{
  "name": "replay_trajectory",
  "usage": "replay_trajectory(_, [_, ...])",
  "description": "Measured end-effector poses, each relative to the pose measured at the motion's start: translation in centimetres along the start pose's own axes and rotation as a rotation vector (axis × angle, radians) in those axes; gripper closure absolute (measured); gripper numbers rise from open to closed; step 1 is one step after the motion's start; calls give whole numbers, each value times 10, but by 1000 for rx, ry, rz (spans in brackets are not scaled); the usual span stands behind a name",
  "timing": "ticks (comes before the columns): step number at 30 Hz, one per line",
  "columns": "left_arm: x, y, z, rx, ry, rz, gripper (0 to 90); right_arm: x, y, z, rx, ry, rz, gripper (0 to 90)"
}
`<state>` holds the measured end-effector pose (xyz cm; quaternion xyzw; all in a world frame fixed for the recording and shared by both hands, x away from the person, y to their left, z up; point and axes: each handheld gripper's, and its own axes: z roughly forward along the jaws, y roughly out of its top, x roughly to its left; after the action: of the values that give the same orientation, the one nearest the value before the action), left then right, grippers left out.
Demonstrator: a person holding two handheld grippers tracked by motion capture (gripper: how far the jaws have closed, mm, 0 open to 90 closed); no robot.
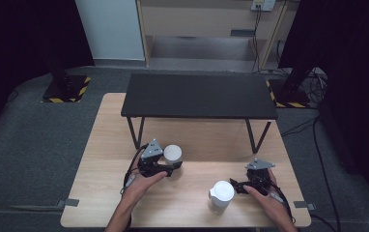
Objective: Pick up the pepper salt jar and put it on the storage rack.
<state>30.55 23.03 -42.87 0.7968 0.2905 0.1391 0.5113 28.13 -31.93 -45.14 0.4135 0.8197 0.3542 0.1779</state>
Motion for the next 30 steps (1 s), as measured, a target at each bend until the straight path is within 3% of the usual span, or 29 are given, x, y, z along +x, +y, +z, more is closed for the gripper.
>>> replay_trajectory(6, [2, 3, -10, -25, -17, 21, 336, 0, 0, 0, 0, 0, 0, 40])
replay_trajectory(9, [4, 10, -18, -33, -30, 52, 336, 0, 0, 0, 0, 0, 0, 40])
replay_trajectory(15, [16, 22, -35, -49, -88, 96, 337, 0, 0, 0, 0, 0, 0, 40])
replay_trajectory(17, [21, 23, -39, -57, -111, 86, 337, 0, 0, 0, 0, 0, 0, 40])
replay_trajectory(22, [25, 32, -44, -40, -130, 126, 338, 0, 0, 0, 0, 0, 0, 40])
replay_trajectory(30, [30, 42, -49, -34, -162, 150, 338, 0, 0, 0, 0, 0, 0, 40])
